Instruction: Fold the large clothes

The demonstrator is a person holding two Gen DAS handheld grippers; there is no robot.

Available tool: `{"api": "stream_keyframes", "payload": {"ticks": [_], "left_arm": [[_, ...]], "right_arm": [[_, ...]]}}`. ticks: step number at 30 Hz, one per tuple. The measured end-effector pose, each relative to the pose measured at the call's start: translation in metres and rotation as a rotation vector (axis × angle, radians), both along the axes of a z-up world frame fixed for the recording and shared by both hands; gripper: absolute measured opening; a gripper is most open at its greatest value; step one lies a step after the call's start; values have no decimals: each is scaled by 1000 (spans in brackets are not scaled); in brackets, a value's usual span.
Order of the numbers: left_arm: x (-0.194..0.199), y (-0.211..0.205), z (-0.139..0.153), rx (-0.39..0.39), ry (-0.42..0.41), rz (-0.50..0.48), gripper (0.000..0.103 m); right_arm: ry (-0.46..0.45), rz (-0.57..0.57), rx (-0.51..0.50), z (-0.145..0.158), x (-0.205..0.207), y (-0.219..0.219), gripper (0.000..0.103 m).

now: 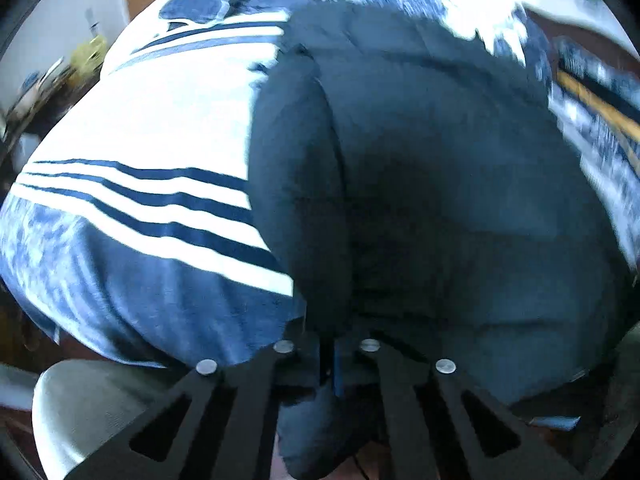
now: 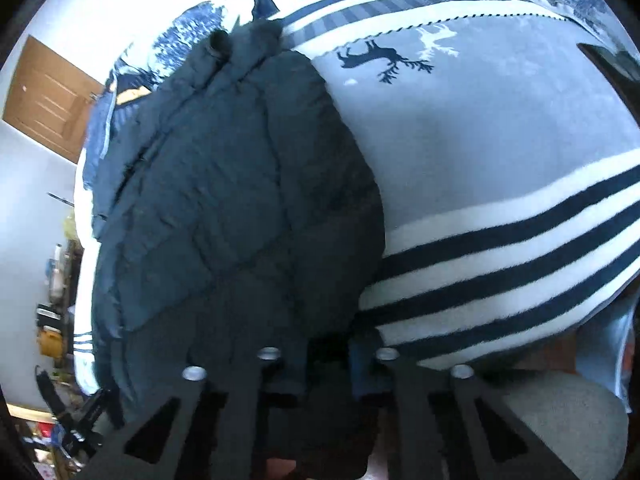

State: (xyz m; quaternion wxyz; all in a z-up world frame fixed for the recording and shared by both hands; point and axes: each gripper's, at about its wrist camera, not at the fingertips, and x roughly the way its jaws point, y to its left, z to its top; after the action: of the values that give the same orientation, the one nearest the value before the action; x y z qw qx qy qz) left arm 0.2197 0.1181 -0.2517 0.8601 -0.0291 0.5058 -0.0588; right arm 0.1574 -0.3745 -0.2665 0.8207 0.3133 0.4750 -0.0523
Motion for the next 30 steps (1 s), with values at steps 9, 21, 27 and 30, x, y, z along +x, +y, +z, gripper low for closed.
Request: {"api": "stream_keyframes", "payload": {"ticks": [9,21,27,30], "left_arm": [[4,43,1,-36,64,145,3],[33,11,-20,24,92,93,65],[39,-10,-23,87,68,53,38],[35,-26,-20,112,19,0,11]], "right_arm": [[41,74,-111,13,-14,18,7],[43,16,-65,-3,16,6,77],[126,111,-112,-17,25,26,30],[112,137,-119,-14,23,31,13]]}}
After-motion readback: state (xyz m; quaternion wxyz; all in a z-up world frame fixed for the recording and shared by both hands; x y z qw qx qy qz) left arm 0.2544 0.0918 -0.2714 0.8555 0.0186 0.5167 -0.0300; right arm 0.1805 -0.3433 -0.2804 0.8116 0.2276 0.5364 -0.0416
